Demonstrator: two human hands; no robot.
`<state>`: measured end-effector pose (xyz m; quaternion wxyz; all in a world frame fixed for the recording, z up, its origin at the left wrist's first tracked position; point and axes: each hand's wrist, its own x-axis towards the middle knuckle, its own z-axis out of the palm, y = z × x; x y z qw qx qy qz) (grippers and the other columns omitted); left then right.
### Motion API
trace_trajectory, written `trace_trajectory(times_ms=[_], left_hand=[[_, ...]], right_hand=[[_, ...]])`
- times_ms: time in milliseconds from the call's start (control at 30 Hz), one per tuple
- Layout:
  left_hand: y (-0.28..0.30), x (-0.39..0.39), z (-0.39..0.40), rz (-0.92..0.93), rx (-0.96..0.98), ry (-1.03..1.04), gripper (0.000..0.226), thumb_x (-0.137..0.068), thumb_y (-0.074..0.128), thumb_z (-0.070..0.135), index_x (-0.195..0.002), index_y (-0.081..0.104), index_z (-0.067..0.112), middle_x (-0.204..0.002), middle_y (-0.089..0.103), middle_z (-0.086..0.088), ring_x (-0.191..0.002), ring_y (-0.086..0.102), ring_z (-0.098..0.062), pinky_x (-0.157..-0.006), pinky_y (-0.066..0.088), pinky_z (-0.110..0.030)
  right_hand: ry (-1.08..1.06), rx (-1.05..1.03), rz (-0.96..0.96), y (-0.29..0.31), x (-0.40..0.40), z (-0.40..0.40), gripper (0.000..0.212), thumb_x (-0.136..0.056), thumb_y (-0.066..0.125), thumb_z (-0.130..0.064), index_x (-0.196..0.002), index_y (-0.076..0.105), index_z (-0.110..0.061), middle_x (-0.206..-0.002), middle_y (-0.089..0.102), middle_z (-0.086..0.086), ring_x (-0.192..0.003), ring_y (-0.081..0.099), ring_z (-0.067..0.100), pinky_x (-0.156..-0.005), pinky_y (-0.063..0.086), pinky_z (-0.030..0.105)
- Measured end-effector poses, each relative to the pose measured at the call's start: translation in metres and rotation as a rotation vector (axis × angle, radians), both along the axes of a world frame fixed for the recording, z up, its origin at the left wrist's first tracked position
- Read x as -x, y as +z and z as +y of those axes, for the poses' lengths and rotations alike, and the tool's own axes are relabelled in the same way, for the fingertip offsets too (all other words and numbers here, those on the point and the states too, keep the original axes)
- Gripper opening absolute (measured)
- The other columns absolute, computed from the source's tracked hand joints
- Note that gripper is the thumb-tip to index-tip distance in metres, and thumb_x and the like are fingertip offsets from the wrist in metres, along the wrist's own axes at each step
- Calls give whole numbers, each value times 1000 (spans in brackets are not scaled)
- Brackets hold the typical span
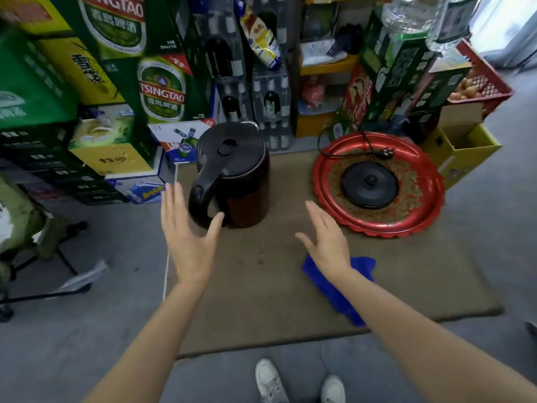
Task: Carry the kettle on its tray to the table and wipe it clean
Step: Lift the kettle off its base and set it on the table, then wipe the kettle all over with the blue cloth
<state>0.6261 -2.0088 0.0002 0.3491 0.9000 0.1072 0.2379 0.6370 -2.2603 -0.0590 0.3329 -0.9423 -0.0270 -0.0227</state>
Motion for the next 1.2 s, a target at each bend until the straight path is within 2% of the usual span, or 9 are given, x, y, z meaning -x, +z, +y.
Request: trace_trajectory(times_ms=[100, 200, 333, 500, 633, 733, 900, 1067, 1200], left_hand=[[-27, 34, -44, -175, -105, -104, 65, -91, 70, 22, -146, 43, 2, -156, 37, -18, -146, 33, -33, -121, 26, -45], [-67, 55, -103, -51, -144, -353, 56, -92, 64, 23, -143, 50, 3, -151, 45, -17, -141, 40, -31, -118, 31, -41], [-98, 58, -178, 673, 126, -313, 72, -93, 63, 33, -155, 30, 15, -158, 36, -8, -144, 33, -25, -118, 24, -35], [-102, 45, -209, 901, 350, -175, 61, -83, 75, 23, -139, 52, 18, -135, 61, -8, -127, 54, -24, -106, 41, -30], [-81, 44, -189, 772, 572, -239, 27, -81, 79, 21, -106, 72, 27, -101, 75, 0, -95, 70, -20, -78, 59, -32], [-44, 42, -168, 649, 666, -305, 11, -84, 79, 21, -94, 75, 21, -88, 76, 2, -82, 70, -15, -63, 57, -26], [7, 40, -129, 512, 480, -251, 18, -82, 78, 37, -96, 75, 27, -97, 74, 9, -90, 68, -9, -87, 57, -37], [46, 36, -67, -105, 77, 76, 40, -87, 75, 25, -126, 66, 22, -122, 60, 0, -111, 51, -13, -99, 41, -22], [44, 0, -8, 49, 95, 88, 80, -89, 70, 40, -156, 27, 28, -163, 21, -11, -149, 21, -29, -118, 24, -39]], right_hand=[[-49, 141, 47, -41, 52, -62, 64, -92, 60, -43, -145, 47, -10, -150, 46, 9, -142, 39, 32, -108, 42, 52], [-125, 194, 355, -61, 74, -88, 84, -88, 30, -71, -153, 33, -17, -160, 27, 17, -149, 19, 37, -119, 26, 48], [-179, 161, 423, -56, 71, -86, 80, -90, 63, -46, -154, 27, -16, -151, 41, 12, -137, 33, 33, -115, 29, 42], [-332, -261, 491, -45, 79, -87, 30, -79, 78, -17, -107, 68, -12, -103, 72, 8, -102, 64, 29, -86, 52, 38], [-493, -1153, 633, -13, 81, -96, 30, -78, 75, 0, -107, 68, 1, -101, 75, 19, -98, 70, 38, -73, 60, 34], [-373, -1494, 759, 17, 81, -88, 44, -81, 66, -3, -124, 60, 0, -118, 69, 25, -103, 69, 37, -81, 59, 43], [-204, -1661, 860, 49, 82, -49, 40, -94, 55, -14, -133, 56, -9, -128, 64, 21, -108, 66, 35, -84, 58, 44], [-335, -1759, 794, 66, 72, -4, 33, -98, 53, -18, -131, 57, -16, -129, 66, 16, -112, 66, 31, -87, 56, 43], [-492, -1780, 583, 68, 56, 42, 30, -98, 55, -16, -127, 59, -19, -125, 68, 12, -117, 63, 32, -92, 52, 47]])
